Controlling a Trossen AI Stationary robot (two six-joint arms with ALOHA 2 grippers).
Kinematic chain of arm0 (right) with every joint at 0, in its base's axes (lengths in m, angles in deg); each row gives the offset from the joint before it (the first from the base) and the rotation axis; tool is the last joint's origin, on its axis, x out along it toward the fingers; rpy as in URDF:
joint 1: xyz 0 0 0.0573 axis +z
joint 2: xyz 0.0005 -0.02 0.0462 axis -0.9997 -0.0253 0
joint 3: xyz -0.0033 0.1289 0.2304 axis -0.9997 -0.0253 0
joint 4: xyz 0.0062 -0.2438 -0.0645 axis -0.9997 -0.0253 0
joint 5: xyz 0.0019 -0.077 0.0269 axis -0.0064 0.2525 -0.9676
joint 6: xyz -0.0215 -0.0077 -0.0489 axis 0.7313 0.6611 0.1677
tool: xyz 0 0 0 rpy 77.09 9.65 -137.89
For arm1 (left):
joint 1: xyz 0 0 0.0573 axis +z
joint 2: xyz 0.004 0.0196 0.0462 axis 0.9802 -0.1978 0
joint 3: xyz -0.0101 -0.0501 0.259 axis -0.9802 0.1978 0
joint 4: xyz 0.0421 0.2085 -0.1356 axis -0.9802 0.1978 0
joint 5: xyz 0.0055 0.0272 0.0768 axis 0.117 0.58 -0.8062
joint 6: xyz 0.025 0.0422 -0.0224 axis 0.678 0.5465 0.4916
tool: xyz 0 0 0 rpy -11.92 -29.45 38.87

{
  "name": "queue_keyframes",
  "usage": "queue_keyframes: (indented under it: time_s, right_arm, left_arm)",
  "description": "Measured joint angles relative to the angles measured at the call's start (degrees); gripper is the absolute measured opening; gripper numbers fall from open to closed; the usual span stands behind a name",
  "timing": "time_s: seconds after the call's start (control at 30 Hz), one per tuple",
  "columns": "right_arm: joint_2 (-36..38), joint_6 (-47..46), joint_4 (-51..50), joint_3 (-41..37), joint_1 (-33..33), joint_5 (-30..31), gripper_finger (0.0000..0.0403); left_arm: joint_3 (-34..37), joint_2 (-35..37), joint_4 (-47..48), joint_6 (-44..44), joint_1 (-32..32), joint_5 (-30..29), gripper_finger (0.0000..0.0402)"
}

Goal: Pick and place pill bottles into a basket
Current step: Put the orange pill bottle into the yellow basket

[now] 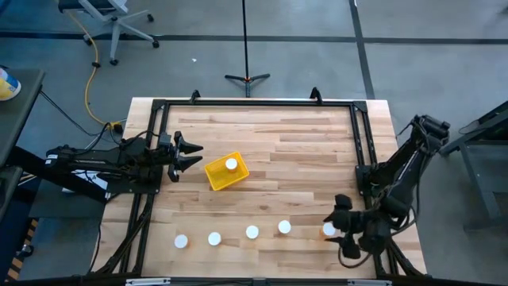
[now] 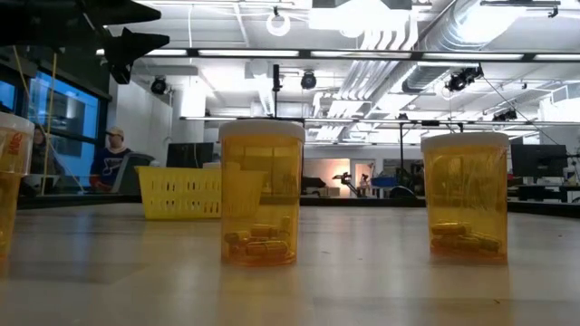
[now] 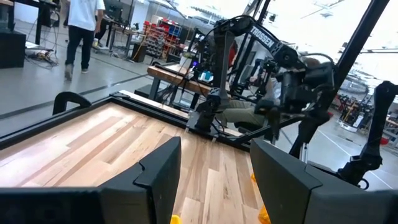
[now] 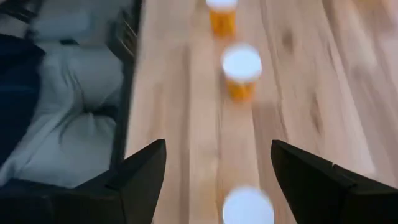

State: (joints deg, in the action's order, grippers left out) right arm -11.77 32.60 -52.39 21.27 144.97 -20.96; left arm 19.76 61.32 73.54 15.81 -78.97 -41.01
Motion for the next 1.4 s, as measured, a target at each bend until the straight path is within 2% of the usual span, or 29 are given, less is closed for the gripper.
queue_keyframes:
  time_s: [0.2,0.43,0.63,0.93,1.4]
  right_arm:
    - [-5.4,-2.1,-1.1,0.0,-0.6,0.2,0.0281]
    - [-10.4,-5.0,-1.9,0.0,-2.8,-7.5,0.0281]
    - [-11.6,-8.2,-5.5,0.0,-5.3,-13.2,0.0281]
    - [-11.5,-8.6,-6.8,0.0,-6.3,-14.6,0.0281]
    - [-13.9,-4.3,-6.9,0.0,-6.4,-14.0,0.0281]
  left_arm:
    - [0.0,0.0,0.2,0.0,0.0,0.0,0.0227]
    - [0.0,0.0,0.2,0.0,0.0,0.0,0.0227]
    - [0.0,0.0,0.1,0.0,0.0,0.0,0.0227]
    - [0.0,0.0,0.1,0.0,0.0,0.0,0.0227]
    - [0.0,0.0,0.1,0.0,0.0,0.0,0.0227]
